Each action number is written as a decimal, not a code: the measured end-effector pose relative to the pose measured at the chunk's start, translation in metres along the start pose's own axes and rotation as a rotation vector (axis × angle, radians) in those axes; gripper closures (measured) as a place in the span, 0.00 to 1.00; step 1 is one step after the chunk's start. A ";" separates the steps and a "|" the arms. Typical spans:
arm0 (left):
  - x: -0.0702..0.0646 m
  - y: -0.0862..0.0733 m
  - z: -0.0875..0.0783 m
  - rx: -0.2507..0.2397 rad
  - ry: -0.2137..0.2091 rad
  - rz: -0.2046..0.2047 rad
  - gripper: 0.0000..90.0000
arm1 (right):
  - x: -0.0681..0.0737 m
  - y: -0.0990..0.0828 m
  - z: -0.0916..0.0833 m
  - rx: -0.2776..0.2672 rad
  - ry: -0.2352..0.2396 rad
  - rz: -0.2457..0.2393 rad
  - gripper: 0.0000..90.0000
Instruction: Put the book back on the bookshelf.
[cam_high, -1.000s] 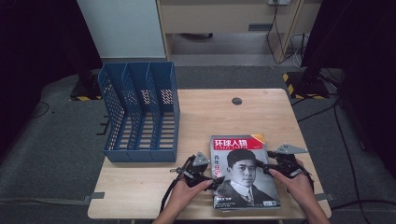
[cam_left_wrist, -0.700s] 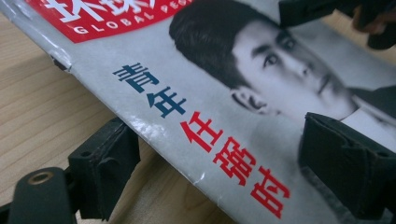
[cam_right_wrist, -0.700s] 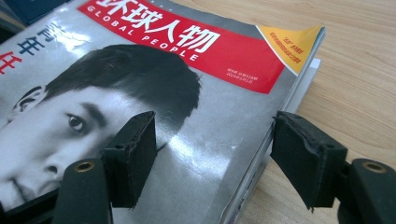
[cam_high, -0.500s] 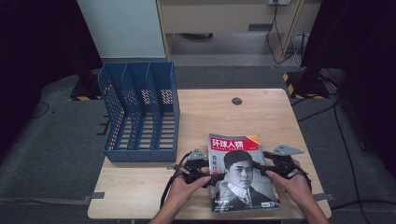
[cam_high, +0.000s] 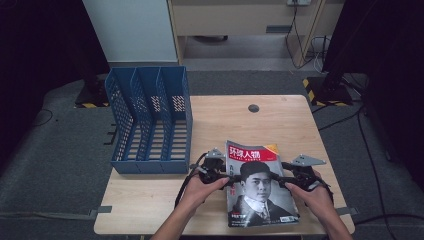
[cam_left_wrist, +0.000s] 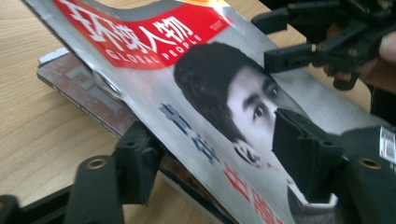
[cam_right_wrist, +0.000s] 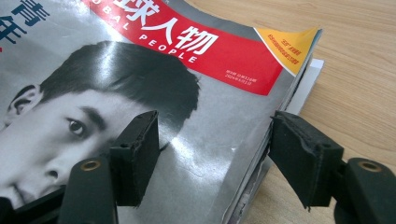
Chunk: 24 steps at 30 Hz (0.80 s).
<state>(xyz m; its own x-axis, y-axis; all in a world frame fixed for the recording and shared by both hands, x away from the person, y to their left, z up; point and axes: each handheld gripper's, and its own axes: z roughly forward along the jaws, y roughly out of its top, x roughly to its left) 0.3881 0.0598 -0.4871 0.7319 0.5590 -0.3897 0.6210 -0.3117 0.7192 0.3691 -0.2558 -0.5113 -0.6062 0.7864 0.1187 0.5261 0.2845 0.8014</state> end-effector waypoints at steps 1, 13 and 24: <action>0.002 0.002 0.001 0.001 -0.007 -0.017 0.43 | 0.000 0.000 0.000 0.000 0.003 0.006 0.37; 0.004 0.026 0.011 0.016 -0.008 -0.025 0.51 | 0.002 0.002 -0.001 0.003 -0.007 -0.020 0.37; 0.006 0.037 0.018 0.041 -0.025 -0.031 0.52 | 0.003 0.003 -0.002 -0.003 -0.008 -0.039 0.37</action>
<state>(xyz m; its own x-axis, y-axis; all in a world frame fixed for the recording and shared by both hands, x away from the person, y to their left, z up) 0.4210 0.0374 -0.4732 0.7184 0.5497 -0.4263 0.6544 -0.3259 0.6823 0.3673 -0.2538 -0.5072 -0.6209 0.7795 0.0829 0.5004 0.3128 0.8073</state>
